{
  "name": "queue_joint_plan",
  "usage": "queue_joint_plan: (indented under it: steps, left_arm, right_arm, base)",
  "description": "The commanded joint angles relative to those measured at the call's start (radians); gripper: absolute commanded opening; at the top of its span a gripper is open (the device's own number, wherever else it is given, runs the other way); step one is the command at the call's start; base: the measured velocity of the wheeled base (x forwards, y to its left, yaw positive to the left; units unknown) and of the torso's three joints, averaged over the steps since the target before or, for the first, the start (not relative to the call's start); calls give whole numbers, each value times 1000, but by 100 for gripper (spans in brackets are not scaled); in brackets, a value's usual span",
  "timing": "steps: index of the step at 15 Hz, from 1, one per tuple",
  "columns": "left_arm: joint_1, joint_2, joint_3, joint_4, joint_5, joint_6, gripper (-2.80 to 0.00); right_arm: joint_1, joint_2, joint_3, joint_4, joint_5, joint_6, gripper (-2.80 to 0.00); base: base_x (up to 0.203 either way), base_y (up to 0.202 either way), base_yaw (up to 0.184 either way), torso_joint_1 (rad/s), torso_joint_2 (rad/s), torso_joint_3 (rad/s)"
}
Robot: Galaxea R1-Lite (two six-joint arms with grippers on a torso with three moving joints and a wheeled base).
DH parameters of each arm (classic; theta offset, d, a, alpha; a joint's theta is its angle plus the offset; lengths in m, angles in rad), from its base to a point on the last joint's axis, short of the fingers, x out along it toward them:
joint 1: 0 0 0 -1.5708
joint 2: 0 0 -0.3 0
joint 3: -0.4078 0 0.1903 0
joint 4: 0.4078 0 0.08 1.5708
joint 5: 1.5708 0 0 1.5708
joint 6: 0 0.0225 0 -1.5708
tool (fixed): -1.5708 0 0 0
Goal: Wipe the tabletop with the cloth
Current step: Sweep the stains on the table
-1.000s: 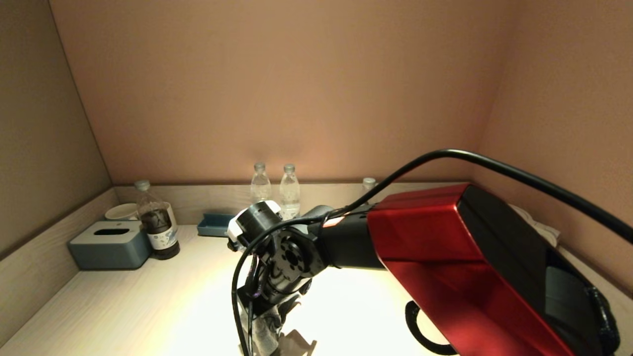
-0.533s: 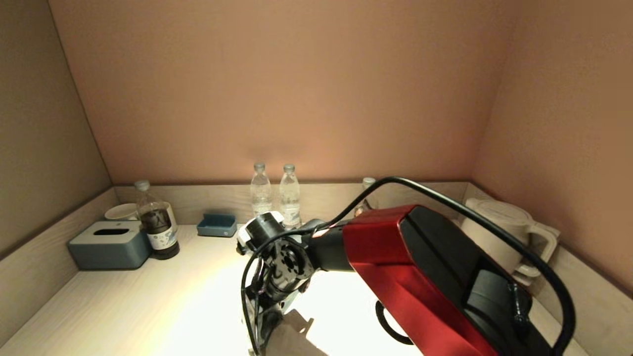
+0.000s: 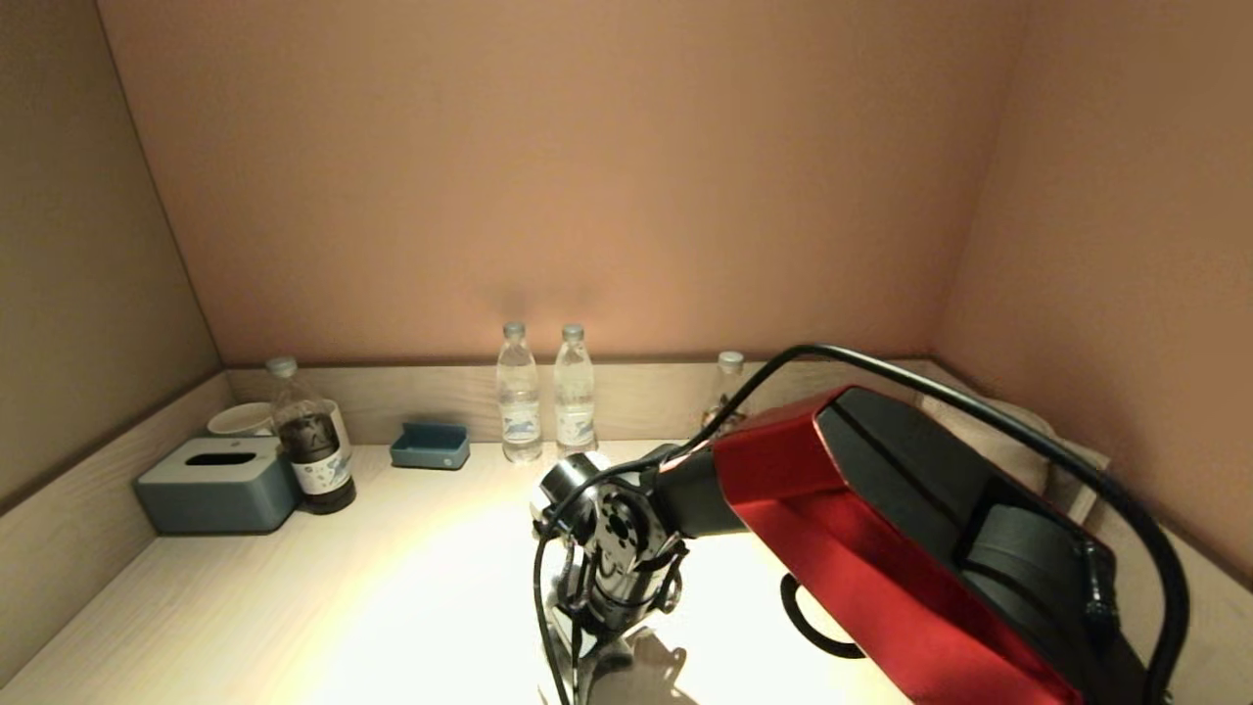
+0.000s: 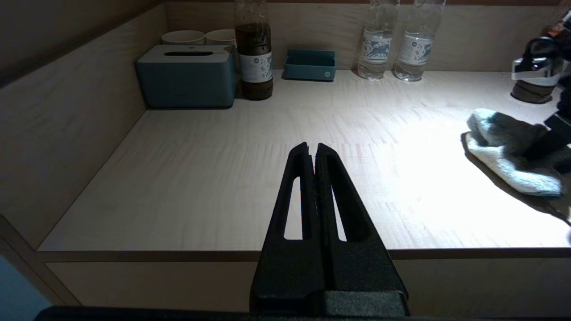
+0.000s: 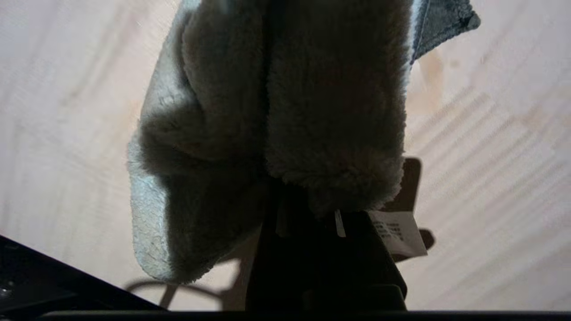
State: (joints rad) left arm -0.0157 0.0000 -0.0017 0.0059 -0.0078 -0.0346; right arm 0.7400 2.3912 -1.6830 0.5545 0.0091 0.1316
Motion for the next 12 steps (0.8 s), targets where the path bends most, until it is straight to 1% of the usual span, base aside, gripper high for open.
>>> queue_joint_plan:
  steps: [1, 3, 6, 9, 12]
  left_arm:
    - [0, 0, 0, 0, 0, -1, -280]
    - [0, 0, 0, 2, 0, -1, -280]
    - [0, 0, 0, 0, 0, -1, -280]
    - [0, 0, 0, 0, 0, -1, -280]
    - [0, 0, 0, 0, 0, -1, -280]
  right_arm:
    - [-35, -75, 102, 15, -10, -1, -280]
    - [-130, -148, 195, 11, -29, -3, -280]
    - [-195, -239, 280, -11, -34, -4, -280]
    - [-230, -333, 353, -30, -39, -3, -280]
    - [-226, -433, 381, -34, -39, 1, -280]
  base:
    - [0, 0, 0, 0, 0, 0]
    - [0, 0, 0, 0, 0, 0]
    - [0, 0, 0, 0, 0, 0]
    - [0, 0, 0, 0, 0, 0]
    - [0, 0, 0, 0, 0, 0]
